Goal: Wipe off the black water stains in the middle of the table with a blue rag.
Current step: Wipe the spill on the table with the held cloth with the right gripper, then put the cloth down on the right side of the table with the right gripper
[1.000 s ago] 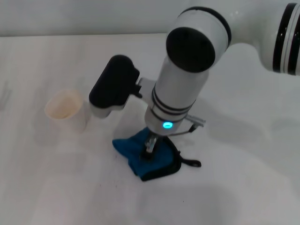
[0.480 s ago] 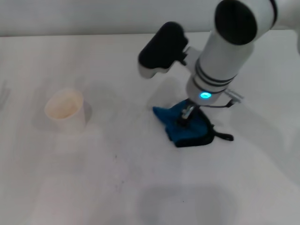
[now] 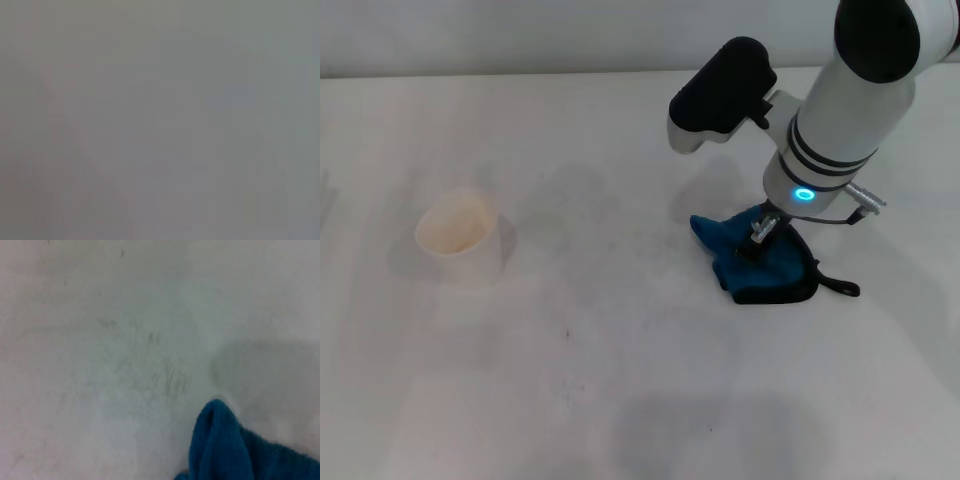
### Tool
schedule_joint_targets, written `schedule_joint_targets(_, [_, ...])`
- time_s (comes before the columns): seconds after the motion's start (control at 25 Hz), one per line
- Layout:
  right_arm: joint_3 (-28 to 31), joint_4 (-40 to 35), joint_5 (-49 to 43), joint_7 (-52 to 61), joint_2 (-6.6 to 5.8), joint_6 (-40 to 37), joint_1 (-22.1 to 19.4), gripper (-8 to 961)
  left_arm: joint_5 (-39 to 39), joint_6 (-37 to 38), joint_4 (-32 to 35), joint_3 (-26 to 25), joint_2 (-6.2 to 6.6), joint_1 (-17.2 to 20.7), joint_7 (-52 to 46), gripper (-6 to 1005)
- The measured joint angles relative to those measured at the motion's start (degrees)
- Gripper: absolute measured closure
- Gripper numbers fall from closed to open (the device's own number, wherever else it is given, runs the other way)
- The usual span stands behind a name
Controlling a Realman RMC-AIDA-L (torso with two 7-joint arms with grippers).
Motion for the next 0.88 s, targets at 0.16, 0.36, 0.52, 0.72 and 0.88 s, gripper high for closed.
schedule_joint_targets(0.16, [0.05, -0.34, -0.3, -0.08, 0.0, 0.13, -0.45, 797, -0.02, -0.03, 0.0, 0.0, 0.0, -0.07, 0.09, 123])
schedule_joint_targets(0.36, [1.22, -0.21, -2.39, -0.06, -0.03, 1.44, -0.6, 787, -0.02, -0.03, 0.0, 0.0, 0.0, -0.16, 0.11, 124])
schedule_joint_targets(0.52, [2.92, -1.15, -3.42, -0.17, -0.09, 2.0, -1.27, 779, -0.02, -0.06, 0.0, 0.0, -0.05, -0.03, 0.13, 124])
schedule_joint_targets(0.72, [3.24, -2.15, -4.04, -0.28, -0.13, 1.85, -1.76, 770, -0.01, -0.17, 0.0, 0.0, 0.03, -0.12, 0.17, 123])
schedule_joint_targets(0.88, [4.31, -1.6, -4.07, -0.82, 0.0, 2.09, -1.62, 762, -0.02, -0.21, 0.0, -0.06, 0.09, -0.21, 0.21, 123])
